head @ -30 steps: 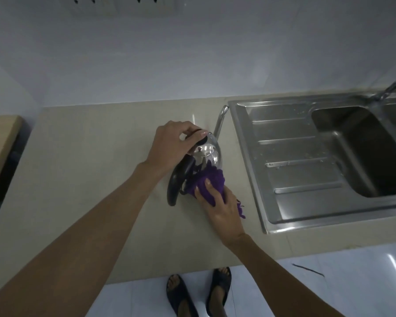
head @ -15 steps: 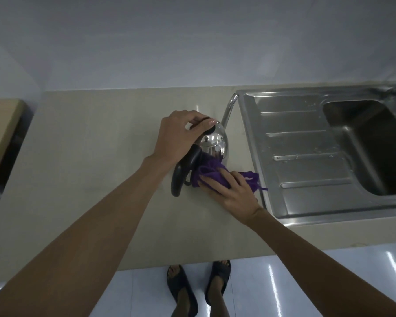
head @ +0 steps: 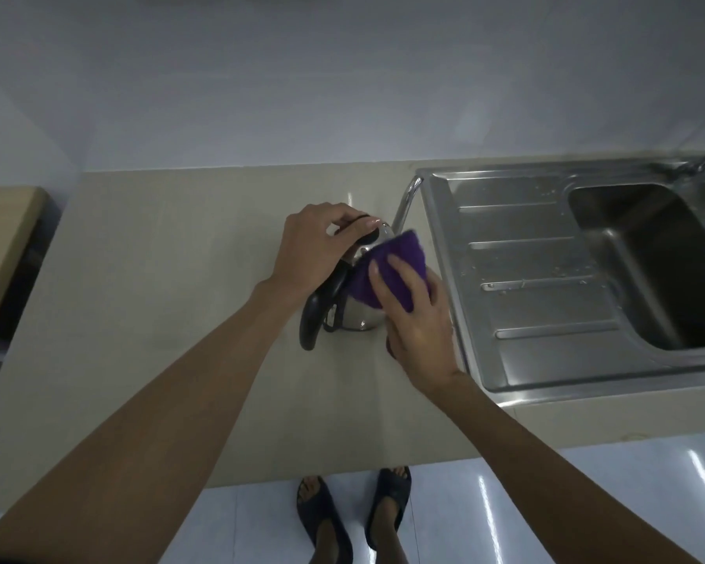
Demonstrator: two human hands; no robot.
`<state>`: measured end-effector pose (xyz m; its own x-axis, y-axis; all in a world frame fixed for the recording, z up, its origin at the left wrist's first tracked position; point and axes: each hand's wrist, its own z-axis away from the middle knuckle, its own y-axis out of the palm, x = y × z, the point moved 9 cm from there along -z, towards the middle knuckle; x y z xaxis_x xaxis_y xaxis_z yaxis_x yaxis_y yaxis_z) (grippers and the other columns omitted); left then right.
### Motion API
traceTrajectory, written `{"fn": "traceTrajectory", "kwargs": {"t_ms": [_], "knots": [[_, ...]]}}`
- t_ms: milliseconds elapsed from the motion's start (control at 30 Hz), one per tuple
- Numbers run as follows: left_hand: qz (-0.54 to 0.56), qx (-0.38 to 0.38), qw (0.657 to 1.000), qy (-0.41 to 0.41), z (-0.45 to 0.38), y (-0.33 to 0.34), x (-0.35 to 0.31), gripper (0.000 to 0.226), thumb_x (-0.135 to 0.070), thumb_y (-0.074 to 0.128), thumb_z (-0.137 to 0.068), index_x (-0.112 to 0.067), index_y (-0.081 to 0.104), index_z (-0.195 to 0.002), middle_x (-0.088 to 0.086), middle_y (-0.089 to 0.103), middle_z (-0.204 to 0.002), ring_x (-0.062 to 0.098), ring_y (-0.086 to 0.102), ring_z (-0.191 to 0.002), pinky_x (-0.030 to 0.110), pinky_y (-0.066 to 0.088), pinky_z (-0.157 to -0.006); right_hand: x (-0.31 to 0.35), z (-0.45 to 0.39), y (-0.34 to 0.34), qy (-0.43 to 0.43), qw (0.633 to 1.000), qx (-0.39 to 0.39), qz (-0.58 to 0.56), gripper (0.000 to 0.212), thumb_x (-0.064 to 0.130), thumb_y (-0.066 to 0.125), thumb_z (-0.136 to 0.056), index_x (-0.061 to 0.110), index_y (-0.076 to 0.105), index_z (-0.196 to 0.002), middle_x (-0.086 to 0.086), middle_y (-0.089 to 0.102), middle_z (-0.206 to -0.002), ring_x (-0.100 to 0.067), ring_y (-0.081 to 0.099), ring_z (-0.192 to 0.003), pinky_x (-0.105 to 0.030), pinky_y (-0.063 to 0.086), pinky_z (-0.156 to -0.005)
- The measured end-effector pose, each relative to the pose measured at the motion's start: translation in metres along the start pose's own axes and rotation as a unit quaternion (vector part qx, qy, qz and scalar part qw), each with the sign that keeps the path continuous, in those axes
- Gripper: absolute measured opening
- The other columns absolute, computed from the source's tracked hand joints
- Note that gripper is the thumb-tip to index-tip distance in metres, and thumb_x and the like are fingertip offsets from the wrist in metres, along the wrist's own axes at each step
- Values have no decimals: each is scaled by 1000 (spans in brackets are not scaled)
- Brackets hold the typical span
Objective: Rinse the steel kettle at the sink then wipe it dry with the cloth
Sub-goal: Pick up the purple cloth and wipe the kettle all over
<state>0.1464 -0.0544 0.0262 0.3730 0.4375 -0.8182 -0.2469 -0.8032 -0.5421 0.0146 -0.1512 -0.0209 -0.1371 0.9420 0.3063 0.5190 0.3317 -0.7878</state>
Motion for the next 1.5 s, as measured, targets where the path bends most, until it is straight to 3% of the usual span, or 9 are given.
{"fn": "traceTrajectory", "kwargs": {"t_ms": [133, 300, 500, 733, 833, 1033, 1267, 1367, 1500], "knots": [[1, -2, 1000, 7, 1, 1, -3, 19, -36, 66, -88, -23, 76, -99, -3, 75, -94, 1, 61, -81, 4, 41, -80, 6, 7, 28, 148, 984, 14, -103, 79, -3, 61, -84, 23, 24, -149, -6, 17, -154, -32, 36, -130, -38, 35, -109], [-2, -17, 1000, -10, 0, -2, 3, 22, -42, 67, -87, -24, 77, -95, -5, 75, -91, 6, 65, -88, 24, 50, -89, -4, 76, 79, 421, 871, 64, -247, 65, 22, 42, -100, 24, 1, -150, -9, 23, -151, -17, 50, -112, -28, 50, -95], [-7, -19, 1000, -18, -1, -1, 6, 24, -44, 67, -87, -23, 77, -95, -8, 74, -87, 4, 65, -86, 30, 53, -87, 10, 40, 48, 428, 861, -35, -271, 56, 18, 51, -97, 20, 26, -146, 5, 27, -143, 5, 38, -107, 8, 36, -66], [11, -16, 999, -31, 0, -1, 6, 25, -44, 68, -85, -23, 78, -95, -6, 75, -88, 6, 68, -85, 27, 55, -85, -7, 59, 74, 536, 799, 5, -271, 54, 2, 51, -91, 11, 28, -139, -10, 40, -134, -13, 50, -101, -5, 43, -57], [11, -14, 999, -32, 0, 0, 6, 24, -45, 68, -85, -24, 78, -94, -9, 74, -86, 3, 67, -85, 22, 53, -84, 0, 38, 48, 494, 808, -53, -318, 66, 2, 51, -92, 23, 20, -147, 0, 39, -138, -8, 52, -108, -4, 47, -71], [0, -13, 1000, -25, 1, 0, 1, 19, -42, 67, -87, -28, 76, -96, -18, 68, -82, -12, 63, -74, 1, 43, -71, 20, 16, 37, 443, 855, -71, -260, 75, 0, 45, -91, 28, 10, -151, 3, 10, -160, -28, 18, -142, -47, 32, -114], [-11, -15, 1000, -23, 0, -1, 3, 25, -43, 66, -88, -24, 77, -98, -7, 74, -90, 5, 67, -84, 1, 43, -75, -39, 31, 66, 467, 813, -45, -345, 75, -7, 40, -84, 37, 25, -142, -9, 35, -140, -37, 38, -129, -53, 43, -103], [-30, -13, 999, -16, -1, 0, 4, 31, -43, 64, -89, -17, 77, -102, -4, 75, -94, 9, 67, -88, 4, 44, -80, -34, 11, 29, 431, 837, -98, -322, 31, 13, 37, -99, 27, 48, -125, -14, 53, -116, -38, 53, -101, -34, 54, -86], [-21, -12, 999, -23, -1, 2, 7, 35, -42, 63, -90, -13, 75, -105, 3, 75, -101, 18, 69, -92, 25, 53, -88, -2, -13, 27, 383, 894, -63, -225, 54, 20, 29, -90, 26, 24, -143, -6, 39, -144, -35, 37, -129, -56, 38, -103]]}}
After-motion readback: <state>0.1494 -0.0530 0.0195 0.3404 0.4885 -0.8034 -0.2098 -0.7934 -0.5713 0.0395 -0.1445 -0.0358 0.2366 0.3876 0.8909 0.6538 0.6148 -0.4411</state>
